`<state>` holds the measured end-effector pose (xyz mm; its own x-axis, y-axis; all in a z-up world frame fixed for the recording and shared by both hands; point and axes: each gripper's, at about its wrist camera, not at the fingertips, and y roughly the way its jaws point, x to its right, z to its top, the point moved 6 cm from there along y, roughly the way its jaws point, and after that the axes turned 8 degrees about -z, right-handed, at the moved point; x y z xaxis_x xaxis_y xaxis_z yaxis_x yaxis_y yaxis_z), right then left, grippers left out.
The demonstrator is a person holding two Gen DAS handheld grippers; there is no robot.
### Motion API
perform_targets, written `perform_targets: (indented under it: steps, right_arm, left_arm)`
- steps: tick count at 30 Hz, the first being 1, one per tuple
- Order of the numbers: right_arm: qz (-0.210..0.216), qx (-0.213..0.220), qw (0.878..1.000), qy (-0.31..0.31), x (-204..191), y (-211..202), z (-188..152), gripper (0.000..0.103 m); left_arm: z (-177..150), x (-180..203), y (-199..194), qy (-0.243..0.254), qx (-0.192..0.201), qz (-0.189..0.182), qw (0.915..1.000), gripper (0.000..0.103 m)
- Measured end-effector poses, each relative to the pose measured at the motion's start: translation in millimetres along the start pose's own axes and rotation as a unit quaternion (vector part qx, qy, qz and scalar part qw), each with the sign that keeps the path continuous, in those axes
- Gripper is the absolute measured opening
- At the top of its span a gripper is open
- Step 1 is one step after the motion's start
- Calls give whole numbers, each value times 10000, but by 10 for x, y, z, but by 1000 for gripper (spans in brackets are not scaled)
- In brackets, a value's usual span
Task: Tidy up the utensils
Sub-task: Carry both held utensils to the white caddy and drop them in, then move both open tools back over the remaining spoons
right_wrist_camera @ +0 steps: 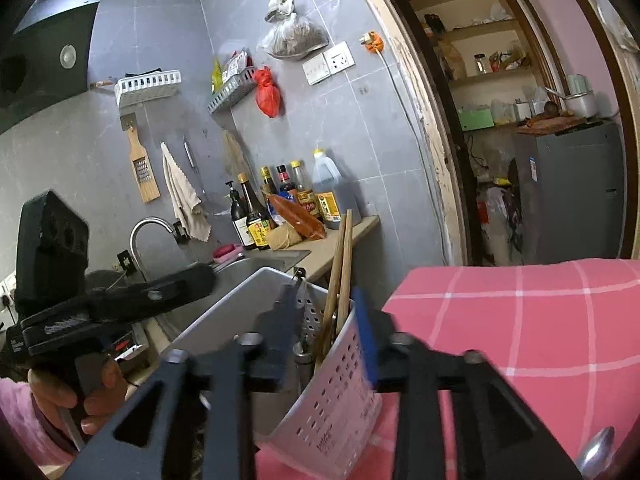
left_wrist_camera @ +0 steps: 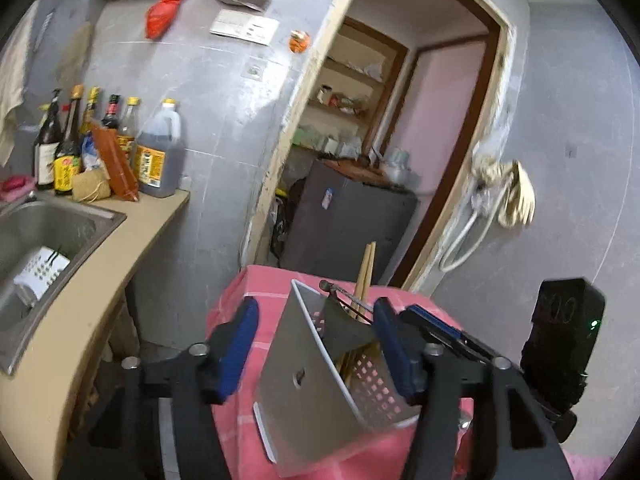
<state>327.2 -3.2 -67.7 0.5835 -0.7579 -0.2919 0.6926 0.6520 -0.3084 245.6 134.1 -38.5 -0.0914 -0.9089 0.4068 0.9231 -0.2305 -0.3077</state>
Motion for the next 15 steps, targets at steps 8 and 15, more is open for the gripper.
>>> perform_targets:
  steps: [8, 15]
  right_arm:
    - [-432, 371, 9984, 22, 91, -457, 289, 46]
    - [-935, 826, 9922, -70, 286, -1065, 724, 72]
  left_arm:
    - [146, 174, -205, 31, 207, 389, 9990, 66]
    - [303, 597, -255, 230, 315, 504, 9980, 87]
